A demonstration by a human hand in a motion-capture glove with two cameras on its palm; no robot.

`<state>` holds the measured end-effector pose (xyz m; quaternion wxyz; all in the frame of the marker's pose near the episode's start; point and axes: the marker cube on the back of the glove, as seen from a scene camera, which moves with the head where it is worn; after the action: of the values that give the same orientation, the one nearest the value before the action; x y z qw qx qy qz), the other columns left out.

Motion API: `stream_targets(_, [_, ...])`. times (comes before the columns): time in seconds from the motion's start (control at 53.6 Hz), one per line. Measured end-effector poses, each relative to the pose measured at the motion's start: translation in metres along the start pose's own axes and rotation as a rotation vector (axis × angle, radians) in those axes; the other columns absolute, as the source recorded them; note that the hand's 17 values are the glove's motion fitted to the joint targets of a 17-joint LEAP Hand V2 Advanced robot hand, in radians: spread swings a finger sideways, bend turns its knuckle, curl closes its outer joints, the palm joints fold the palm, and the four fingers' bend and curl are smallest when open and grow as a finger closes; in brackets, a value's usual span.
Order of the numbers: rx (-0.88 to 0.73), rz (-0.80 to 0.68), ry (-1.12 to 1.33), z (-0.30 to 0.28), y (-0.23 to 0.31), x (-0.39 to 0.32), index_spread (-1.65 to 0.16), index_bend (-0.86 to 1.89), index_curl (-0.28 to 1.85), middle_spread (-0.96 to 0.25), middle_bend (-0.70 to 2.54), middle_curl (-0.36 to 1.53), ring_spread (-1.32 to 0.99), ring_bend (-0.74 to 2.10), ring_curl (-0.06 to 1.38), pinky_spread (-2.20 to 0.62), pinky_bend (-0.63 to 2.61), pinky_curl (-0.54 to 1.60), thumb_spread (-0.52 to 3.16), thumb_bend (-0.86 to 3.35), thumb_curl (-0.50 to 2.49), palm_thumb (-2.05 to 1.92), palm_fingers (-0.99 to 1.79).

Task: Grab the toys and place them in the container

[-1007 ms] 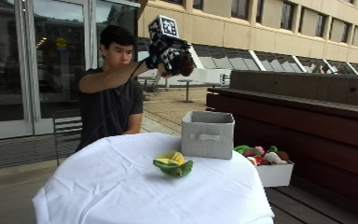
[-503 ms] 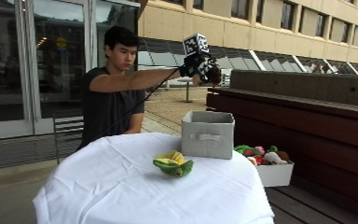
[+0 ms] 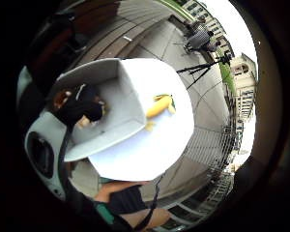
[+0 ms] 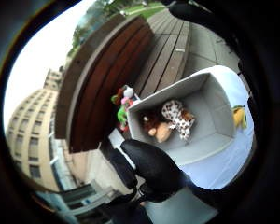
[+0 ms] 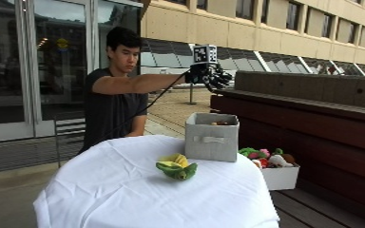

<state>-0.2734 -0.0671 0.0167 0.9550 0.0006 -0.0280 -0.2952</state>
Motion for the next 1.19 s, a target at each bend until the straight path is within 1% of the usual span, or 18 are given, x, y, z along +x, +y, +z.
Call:
stream_targets(0.019, [-0.002,0.095,0.014,-0.002,-0.001,-0.002,-0.36,0.1,0.05,-0.1,0.19,0.61,-0.21,1.02,0.35,-0.26,1.35,0.5,0.94,-0.12,0.53,-0.13,0.16])
stream_targets(0.037, [-0.002,0.154,0.027,-0.004,-0.001,-0.001,-0.36,0.11,0.05,-0.09,0.2,0.61,-0.2,1.01,0.34,-0.25,1.36,0.49,0.94,-0.12,0.52,-0.13,0.14])
stream_targets(0.075, [0.003,0.199,0.051,-0.008,0.001,0.007,-0.36,0.13,0.06,-0.09,0.2,0.61,-0.19,0.97,0.33,-0.22,1.35,0.49,0.94,-0.11,0.49,-0.13,0.11])
stream_targets(0.242, [0.028,0.258,0.067,-0.022,0.015,0.062,-0.36,0.18,0.13,-0.08,0.19,0.58,-0.14,0.8,0.27,-0.11,1.34,0.45,0.93,-0.11,0.38,-0.14,0.01])
stream_targets(0.336, [0.043,0.288,0.08,-0.019,0.022,0.112,-0.36,0.17,0.16,-0.08,0.2,0.56,-0.14,0.75,0.25,-0.08,1.32,0.43,0.93,-0.11,0.34,-0.13,0.0])
stream_targets(0.447, [0.038,0.297,0.101,-0.009,0.03,0.153,-0.37,0.18,0.19,-0.1,0.19,0.54,-0.14,0.68,0.23,-0.04,1.29,0.41,0.93,-0.1,0.3,-0.13,-0.04])
stream_targets(0.541, [0.054,0.251,0.134,0.008,0.037,0.184,-0.37,0.16,0.21,-0.11,0.19,0.52,-0.15,0.64,0.22,-0.02,1.28,0.4,0.93,-0.1,0.27,-0.12,-0.05])
stream_targets(0.69, [0.05,0.112,0.147,0.05,0.041,0.22,-0.37,0.15,0.23,-0.15,0.2,0.51,-0.19,0.62,0.22,0.0,1.24,0.37,0.93,-0.09,0.25,-0.11,-0.02])
stream_targets(0.82, [-0.001,-0.011,0.111,0.096,0.034,0.255,-0.38,0.16,0.24,-0.18,0.2,0.5,-0.24,0.61,0.23,-0.01,1.21,0.36,0.92,-0.09,0.23,-0.11,-0.01])
stream_targets(0.876, [-0.033,-0.059,0.09,0.12,0.033,0.264,-0.39,0.2,0.27,-0.19,0.2,0.5,-0.27,0.56,0.22,-0.02,1.15,0.34,0.92,-0.08,0.23,-0.1,-0.04])
stream_targets(0.932, [-0.069,-0.085,0.064,0.139,0.032,0.269,-0.39,0.21,0.28,-0.2,0.2,0.49,-0.29,0.52,0.21,-0.03,1.1,0.32,0.92,-0.07,0.23,-0.08,-0.06])
stream_targets(0.951, [-0.081,-0.092,0.059,0.146,0.032,0.271,-0.39,0.18,0.28,-0.2,0.2,0.49,-0.29,0.53,0.22,-0.02,1.12,0.33,0.92,-0.08,0.22,-0.1,-0.02])
stream_targets(0.988, [-0.107,-0.113,0.057,0.163,0.03,0.276,-0.39,0.2,0.29,-0.21,0.2,0.49,-0.31,0.49,0.21,-0.04,1.04,0.31,0.91,-0.07,0.23,-0.08,-0.07])
stream_targets(1.025, [-0.13,-0.17,0.071,0.182,0.03,0.283,-0.39,0.2,0.3,-0.21,0.19,0.48,-0.32,0.47,0.21,-0.05,1.02,0.3,0.91,-0.07,0.23,-0.07,-0.07])
stream_targets(1.081, [-0.156,-0.343,0.107,0.208,0.034,0.294,-0.39,0.19,0.31,-0.22,0.19,0.48,-0.33,0.45,0.21,-0.06,0.97,0.29,0.9,-0.07,0.23,-0.07,-0.07])
stream_targets(1.1, [-0.164,-0.348,0.109,0.216,0.034,0.294,-0.4,0.19,0.31,-0.22,0.19,0.48,-0.34,0.44,0.2,-0.06,0.96,0.29,0.9,-0.07,0.23,-0.07,-0.06])
stream_targets(1.156, [-0.189,-0.198,0.094,0.237,0.032,0.288,-0.4,0.18,0.32,-0.23,0.18,0.47,-0.36,0.44,0.21,-0.07,0.92,0.28,0.89,-0.06,0.23,-0.06,-0.06])
stream_targets(1.193, [-0.206,-0.17,0.092,0.25,0.034,0.286,-0.4,0.18,0.32,-0.23,0.17,0.46,-0.36,0.43,0.21,-0.08,0.92,0.28,0.89,-0.06,0.23,-0.06,-0.05])
